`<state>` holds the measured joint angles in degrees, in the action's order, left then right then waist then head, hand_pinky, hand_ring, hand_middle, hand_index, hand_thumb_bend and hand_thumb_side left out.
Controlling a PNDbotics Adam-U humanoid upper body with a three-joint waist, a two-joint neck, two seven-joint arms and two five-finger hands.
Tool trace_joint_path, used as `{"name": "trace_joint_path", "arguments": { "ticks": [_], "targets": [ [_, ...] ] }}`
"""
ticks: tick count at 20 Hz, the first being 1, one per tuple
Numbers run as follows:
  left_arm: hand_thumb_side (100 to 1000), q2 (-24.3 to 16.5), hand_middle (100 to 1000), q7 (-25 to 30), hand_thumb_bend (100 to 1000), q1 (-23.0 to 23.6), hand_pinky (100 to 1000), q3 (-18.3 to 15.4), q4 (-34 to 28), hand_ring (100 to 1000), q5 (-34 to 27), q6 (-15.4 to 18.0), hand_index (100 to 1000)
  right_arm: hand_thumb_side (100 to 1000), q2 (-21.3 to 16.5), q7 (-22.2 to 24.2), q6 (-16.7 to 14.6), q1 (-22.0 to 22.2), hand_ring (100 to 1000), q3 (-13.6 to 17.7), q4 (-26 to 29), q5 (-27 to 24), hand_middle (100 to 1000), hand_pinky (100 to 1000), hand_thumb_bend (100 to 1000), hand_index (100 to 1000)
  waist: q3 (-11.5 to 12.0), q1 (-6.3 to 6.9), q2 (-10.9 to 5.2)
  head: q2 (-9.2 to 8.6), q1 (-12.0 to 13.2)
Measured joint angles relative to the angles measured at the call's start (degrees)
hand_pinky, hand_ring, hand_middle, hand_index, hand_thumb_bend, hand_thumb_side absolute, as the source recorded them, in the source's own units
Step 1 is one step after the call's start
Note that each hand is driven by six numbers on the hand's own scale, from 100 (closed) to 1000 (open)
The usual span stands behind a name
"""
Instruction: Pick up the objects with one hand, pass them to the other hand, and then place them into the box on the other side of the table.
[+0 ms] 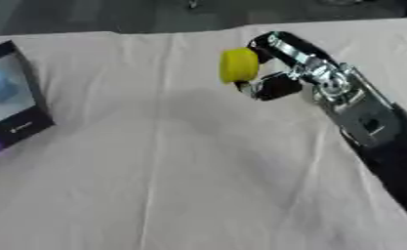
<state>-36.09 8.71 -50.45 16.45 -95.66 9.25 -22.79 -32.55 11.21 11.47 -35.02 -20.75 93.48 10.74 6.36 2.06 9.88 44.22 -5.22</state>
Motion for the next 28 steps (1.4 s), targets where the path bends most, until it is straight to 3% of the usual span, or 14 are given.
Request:
{"name": "trace_joint_path", "arguments": {
  "ticks": [8,20,28],
  "targets": [
    [538,4.87,767,5.66,601,-3.97,806,4.65,-0.5,799,3.01,-1.83,790,100,5.39,-3.05,-1.46,-1.93,616,-1.68,-3.0,1.89,452,785,215,573,0.14,0.38,-0.01,0.0,-0.02],
    [573,9.3,779,11.27,595,-6.99,809,8.42,1.89,808,8.38,-3.26,801,100,11.19,-7.8,-2.2,-4.36,615,-3.77,-6.3,3.36,451,783,204,573,0.71,0.82,-0.01,0.0,0.0],
    [657,10.54,825,23.91,628,-8.57,857,10.09,5.15,857,14.72,-3.62,851,100,13.0,-7.61,-2.7,-5.68,616,-4.44,-7.18,4.86,451,784,203,572,0.81,0.82,-0.01,0.0,0.03]
  ]
}}
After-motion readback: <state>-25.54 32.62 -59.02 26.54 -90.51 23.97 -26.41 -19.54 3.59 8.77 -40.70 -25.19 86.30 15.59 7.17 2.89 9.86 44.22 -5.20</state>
